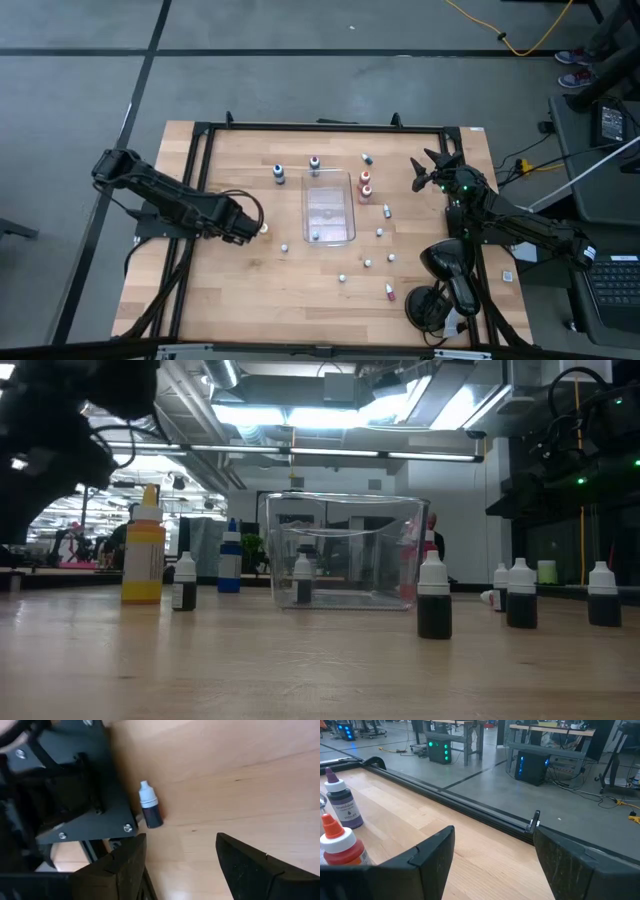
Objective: Pick & Place food coloring
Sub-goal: Put the small pink food coloring bottle into the bottom of the bin
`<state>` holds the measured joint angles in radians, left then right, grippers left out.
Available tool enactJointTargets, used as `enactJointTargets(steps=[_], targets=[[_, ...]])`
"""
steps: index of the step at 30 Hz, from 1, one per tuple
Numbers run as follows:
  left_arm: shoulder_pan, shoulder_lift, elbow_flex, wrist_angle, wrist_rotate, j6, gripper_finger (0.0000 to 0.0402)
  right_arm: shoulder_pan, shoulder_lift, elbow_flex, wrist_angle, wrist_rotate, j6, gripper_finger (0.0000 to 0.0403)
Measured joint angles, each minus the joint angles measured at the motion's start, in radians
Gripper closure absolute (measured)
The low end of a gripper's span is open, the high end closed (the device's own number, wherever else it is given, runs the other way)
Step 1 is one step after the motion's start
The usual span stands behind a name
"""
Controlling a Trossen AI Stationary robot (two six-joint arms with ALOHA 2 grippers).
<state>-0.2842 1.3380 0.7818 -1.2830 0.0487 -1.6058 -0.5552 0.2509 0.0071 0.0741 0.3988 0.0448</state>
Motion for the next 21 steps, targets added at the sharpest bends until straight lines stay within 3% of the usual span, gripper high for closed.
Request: enactJointTargets(steps=[7, 21], targets=[[-0.031, 0.001, -0.080, 0.066, 0.006, -0.050, 0.0169, 0.000, 0.000, 0.000, 0.000, 0.000, 0.000, 0.0130], [-0.037, 0.074, -0.077, 0.072, -0.029, -0.097, 0.0169, 0.000, 0.000, 0.000, 0.000, 0.000, 0.000, 0.0130]])
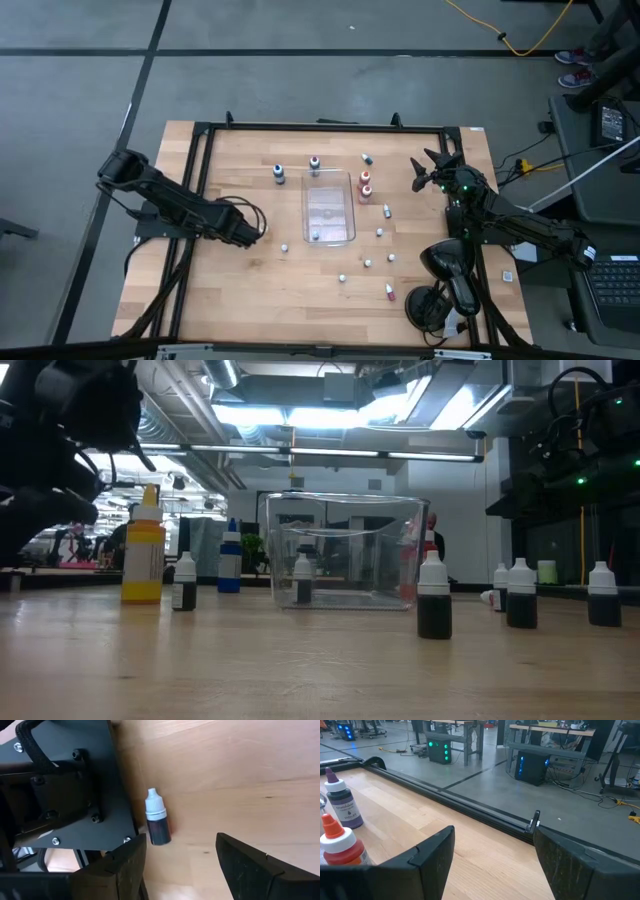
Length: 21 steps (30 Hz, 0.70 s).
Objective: Pick & Place food coloring
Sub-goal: Put the small pink food coloring bottle into the bottom of the bin
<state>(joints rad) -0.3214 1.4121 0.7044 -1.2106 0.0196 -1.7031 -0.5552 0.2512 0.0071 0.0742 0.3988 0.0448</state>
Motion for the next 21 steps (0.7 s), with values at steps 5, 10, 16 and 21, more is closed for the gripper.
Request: enactJointTargets(steps=[5, 10, 16, 21], targets=[[0.000, 0.049, 0.000, -0.001, 0.000, 0.001, 0.0169, 0.000, 0.000, 0.000, 0.000, 0.000, 0.000, 0.0130], [0.003, 0.115, 0.004, -0.001, 0.004, -0.004, 0.0169, 0.000, 0.000, 0.000, 0.000, 0.000, 0.000, 0.0130], [0.004, 0.166, 0.004, -0.001, 0.035, -0.014, 0.0169, 0.000, 0.000, 0.000, 0.000, 0.000, 0.000, 0.0130], [-0.006, 0.188, 0.004, 0.000, 0.060, -0.054, 0.0180, 0.000, 0.000, 0.000, 0.000, 0.000, 0.000, 0.0130]])
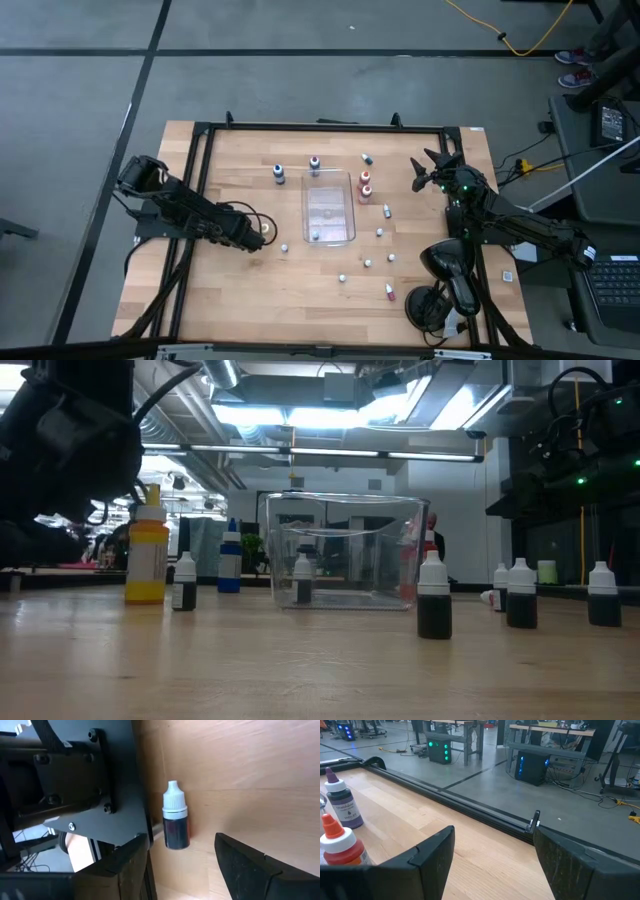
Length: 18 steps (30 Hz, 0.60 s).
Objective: Pick & Place food coloring
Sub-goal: Put the small pink food coloring bottle into the bottom of the bin
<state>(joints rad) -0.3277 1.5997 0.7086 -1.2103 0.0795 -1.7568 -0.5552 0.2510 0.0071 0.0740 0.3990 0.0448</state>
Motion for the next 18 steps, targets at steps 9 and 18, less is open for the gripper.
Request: enactJointTargets(steps=[9, 18], targets=[[-0.027, 0.003, -0.003, 0.008, -0.009, -0.040, 0.0207, 0.000, 0.000, 0.000, 0.000, 0.000, 0.000, 0.0130], [-0.031, 0.020, -0.003, 0.007, -0.014, -0.045, 0.0236, 0.000, 0.000, 0.000, 0.000, 0.000, 0.000, 0.0130]])
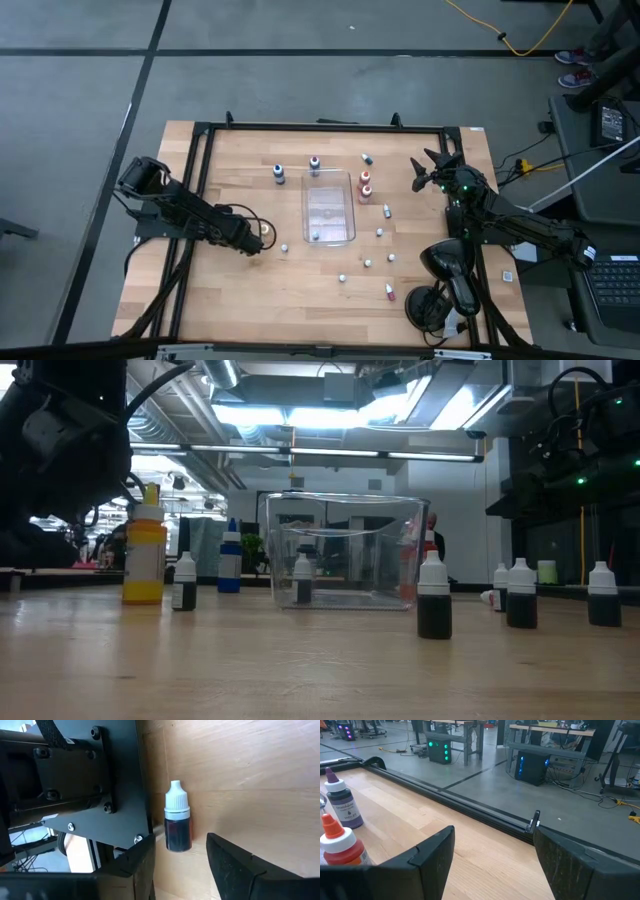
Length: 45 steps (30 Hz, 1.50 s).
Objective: Pick & Place food coloring
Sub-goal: Put the small pink food coloring bottle into the bottom of the bin
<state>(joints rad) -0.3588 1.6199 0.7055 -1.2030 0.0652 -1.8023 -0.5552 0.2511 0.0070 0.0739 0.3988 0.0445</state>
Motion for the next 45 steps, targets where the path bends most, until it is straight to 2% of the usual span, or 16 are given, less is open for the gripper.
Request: enactJointTargets(steps=[12, 29, 41, 45], targets=[[0.000, 0.000, -0.003, 0.001, -0.033, -0.031, 0.0271, 0.000, 0.000, 0.000, 0.000, 0.000, 0.000, 0.0130], [-0.042, 0.045, -0.003, 0.003, -0.023, -0.023, 0.0280, 0.000, 0.000, 0.000, 0.000, 0.000, 0.000, 0.0130], [-0.042, 0.066, -0.003, 0.006, -0.017, -0.009, 0.0340, 0.000, 0.000, 0.000, 0.000, 0.000, 0.000, 0.0130], [-0.042, 0.057, -0.017, 0.054, -0.017, 0.006, 0.0354, 0.000, 0.000, 0.000, 0.000, 0.000, 0.000, 0.0130]])
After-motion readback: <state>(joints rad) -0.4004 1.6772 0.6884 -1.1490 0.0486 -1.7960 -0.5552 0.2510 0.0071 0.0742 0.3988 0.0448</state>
